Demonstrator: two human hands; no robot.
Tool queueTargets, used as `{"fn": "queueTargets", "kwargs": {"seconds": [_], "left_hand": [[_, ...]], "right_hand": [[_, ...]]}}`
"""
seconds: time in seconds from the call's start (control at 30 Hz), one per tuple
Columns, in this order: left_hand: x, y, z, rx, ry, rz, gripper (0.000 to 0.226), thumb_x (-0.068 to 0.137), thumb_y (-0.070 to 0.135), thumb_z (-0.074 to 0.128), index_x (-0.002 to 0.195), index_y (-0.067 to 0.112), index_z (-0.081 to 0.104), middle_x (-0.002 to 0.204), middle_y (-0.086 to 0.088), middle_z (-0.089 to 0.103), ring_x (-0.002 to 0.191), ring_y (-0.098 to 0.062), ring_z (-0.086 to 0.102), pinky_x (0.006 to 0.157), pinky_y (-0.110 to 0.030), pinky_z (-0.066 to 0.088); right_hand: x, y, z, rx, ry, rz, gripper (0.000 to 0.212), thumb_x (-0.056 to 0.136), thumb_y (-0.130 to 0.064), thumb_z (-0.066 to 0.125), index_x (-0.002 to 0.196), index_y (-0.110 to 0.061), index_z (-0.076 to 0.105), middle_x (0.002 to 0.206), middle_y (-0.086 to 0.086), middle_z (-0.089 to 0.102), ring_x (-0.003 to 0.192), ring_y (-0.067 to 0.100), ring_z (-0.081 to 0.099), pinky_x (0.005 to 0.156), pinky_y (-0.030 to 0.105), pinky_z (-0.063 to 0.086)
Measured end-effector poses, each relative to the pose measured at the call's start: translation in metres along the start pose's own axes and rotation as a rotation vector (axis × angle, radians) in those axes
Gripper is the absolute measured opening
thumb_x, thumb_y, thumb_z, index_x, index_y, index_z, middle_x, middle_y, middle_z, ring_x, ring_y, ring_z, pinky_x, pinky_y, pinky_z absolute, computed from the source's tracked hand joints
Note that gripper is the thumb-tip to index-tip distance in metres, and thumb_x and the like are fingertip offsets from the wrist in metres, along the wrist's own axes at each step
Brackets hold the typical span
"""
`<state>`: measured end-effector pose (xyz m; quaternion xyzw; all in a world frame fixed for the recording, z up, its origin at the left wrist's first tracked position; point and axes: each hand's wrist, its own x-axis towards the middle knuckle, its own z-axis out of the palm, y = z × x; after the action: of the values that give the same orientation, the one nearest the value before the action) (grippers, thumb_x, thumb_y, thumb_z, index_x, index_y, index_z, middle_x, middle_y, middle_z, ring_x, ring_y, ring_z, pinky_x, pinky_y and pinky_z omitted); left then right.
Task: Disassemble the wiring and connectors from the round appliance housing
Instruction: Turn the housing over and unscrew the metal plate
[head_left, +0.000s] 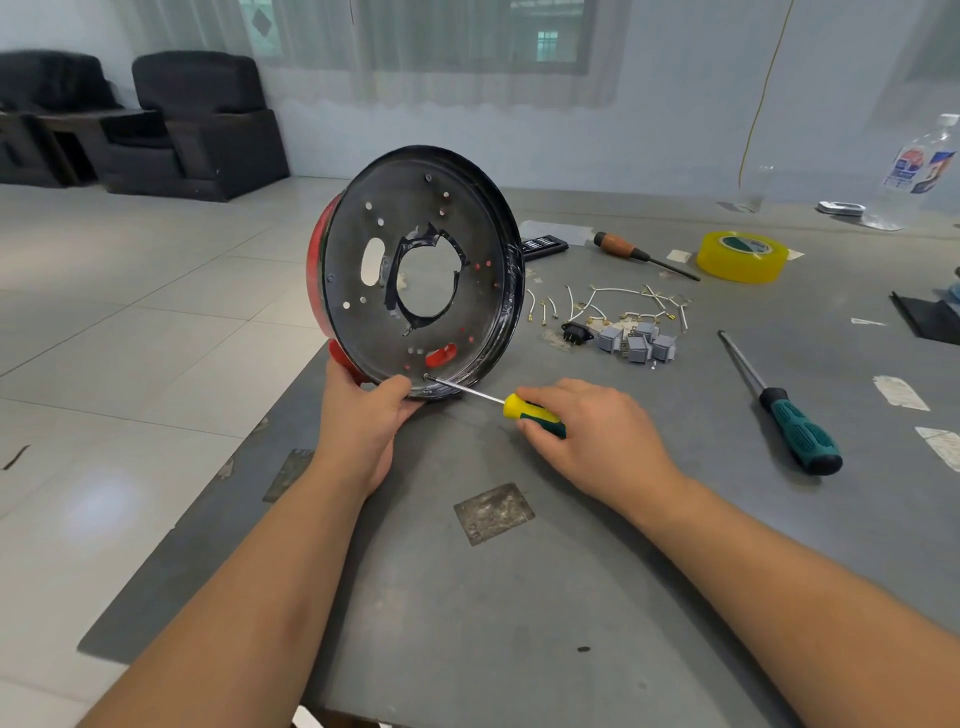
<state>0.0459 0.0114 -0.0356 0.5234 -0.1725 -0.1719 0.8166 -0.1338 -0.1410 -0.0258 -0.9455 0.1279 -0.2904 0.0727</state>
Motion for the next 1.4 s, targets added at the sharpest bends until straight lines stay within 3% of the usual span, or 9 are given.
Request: {"fn": "queueTargets", "kwargs": {"seconds": [0.17, 0.47, 0.67, 0.77, 0.97, 1.07, 1.2, 1.3, 1.4], "left_hand": [[-0.002, 0.001, 0.003, 0.029, 0.008, 0.011, 0.062, 0.088, -0.026, 0.056, 0.133, 0.018, 0.05, 0.127, -0.013, 0.073, 0.112, -0.034, 0.074, 0.084, -0.048, 0.065], [-0.003, 0.0, 0.004, 0.09, 0.028, 0.006, 0.064, 0.09, -0.022, 0.058, 0.143, 0.012, 0.045, 0.133, -0.017, 0.069, 0.115, -0.038, 0.073, 0.09, -0.061, 0.062], [-0.004, -0.002, 0.004, 0.128, 0.079, 0.021, 0.062, 0.092, -0.016, 0.06, 0.142, 0.017, 0.047, 0.131, -0.009, 0.069, 0.118, -0.033, 0.071, 0.094, -0.059, 0.061], [-0.002, -0.003, 0.004, 0.129, 0.086, 0.015, 0.064, 0.092, -0.015, 0.06, 0.144, 0.019, 0.045, 0.134, -0.008, 0.068, 0.12, -0.034, 0.07, 0.096, -0.059, 0.06], [-0.001, -0.003, 0.002, 0.12, 0.086, -0.001, 0.067, 0.092, -0.017, 0.057, 0.147, 0.019, 0.043, 0.135, -0.007, 0.068, 0.118, -0.032, 0.071, 0.094, -0.057, 0.062], [0.0, -0.002, 0.001, 0.096, 0.076, -0.024, 0.072, 0.091, -0.021, 0.054, 0.15, 0.019, 0.041, 0.139, -0.01, 0.066, 0.119, -0.036, 0.071, 0.094, -0.059, 0.061], [0.002, 0.0, 0.001, 0.079, 0.077, -0.026, 0.073, 0.091, -0.022, 0.054, 0.15, 0.018, 0.041, 0.139, -0.01, 0.066, 0.12, -0.036, 0.07, 0.093, -0.058, 0.062], [0.003, -0.002, -0.001, 0.059, 0.076, -0.024, 0.069, 0.091, -0.022, 0.052, 0.148, 0.016, 0.041, 0.14, -0.011, 0.065, 0.121, -0.037, 0.07, 0.093, -0.057, 0.062], [0.002, -0.004, -0.002, 0.061, 0.057, -0.016, 0.067, 0.091, -0.022, 0.053, 0.145, 0.017, 0.044, 0.135, -0.011, 0.068, 0.117, -0.035, 0.072, 0.09, -0.055, 0.063]], "right_hand": [[-0.003, -0.013, -0.006, -0.368, 0.1, -0.194, 0.033, 0.086, -0.029, 0.08, 0.117, -0.019, 0.075, 0.082, 0.002, 0.068, 0.061, 0.028, 0.066, 0.04, 0.027, 0.041], [-0.007, -0.029, -0.003, -0.573, 0.266, -0.33, 0.032, 0.079, -0.013, 0.076, 0.111, -0.017, 0.077, 0.08, 0.002, 0.065, 0.058, 0.023, 0.055, 0.046, 0.028, 0.031], [0.005, -0.035, -0.013, 0.142, 0.014, 0.226, 0.042, 0.082, -0.036, 0.05, 0.12, -0.027, 0.066, 0.101, -0.007, 0.068, 0.09, 0.018, 0.064, 0.078, 0.034, 0.051], [0.009, -0.024, -0.017, 0.551, 0.109, 0.436, 0.024, 0.081, -0.03, 0.068, 0.105, -0.035, 0.067, 0.092, -0.016, 0.071, 0.089, 0.001, 0.064, 0.077, 0.02, 0.048], [0.008, -0.016, -0.008, 1.146, 0.13, 0.806, 0.032, 0.093, -0.043, 0.071, 0.096, -0.014, 0.059, 0.08, 0.01, 0.075, 0.065, 0.026, 0.074, 0.068, 0.042, 0.063], [0.01, -0.009, -0.008, 0.787, 0.089, 0.681, 0.033, 0.1, -0.058, 0.048, 0.09, -0.027, 0.052, 0.062, 0.003, 0.07, 0.046, 0.015, 0.061, 0.047, 0.03, 0.046], [0.005, 0.005, -0.015, 0.559, 0.025, 0.272, 0.011, 0.098, -0.043, 0.059, 0.103, -0.043, 0.049, 0.08, -0.006, 0.069, 0.065, 0.006, 0.058, 0.057, 0.019, 0.046], [0.002, 0.017, -0.018, 0.318, -0.034, -0.055, 0.028, 0.094, -0.017, 0.069, 0.119, -0.023, 0.056, 0.107, -0.009, 0.055, 0.09, -0.001, 0.049, 0.077, 0.008, 0.041], [0.005, 0.019, -0.017, 0.448, 0.036, 0.079, 0.038, 0.086, -0.013, 0.078, 0.118, -0.021, 0.058, 0.112, -0.008, 0.06, 0.099, 0.002, 0.055, 0.084, 0.017, 0.048]]}}
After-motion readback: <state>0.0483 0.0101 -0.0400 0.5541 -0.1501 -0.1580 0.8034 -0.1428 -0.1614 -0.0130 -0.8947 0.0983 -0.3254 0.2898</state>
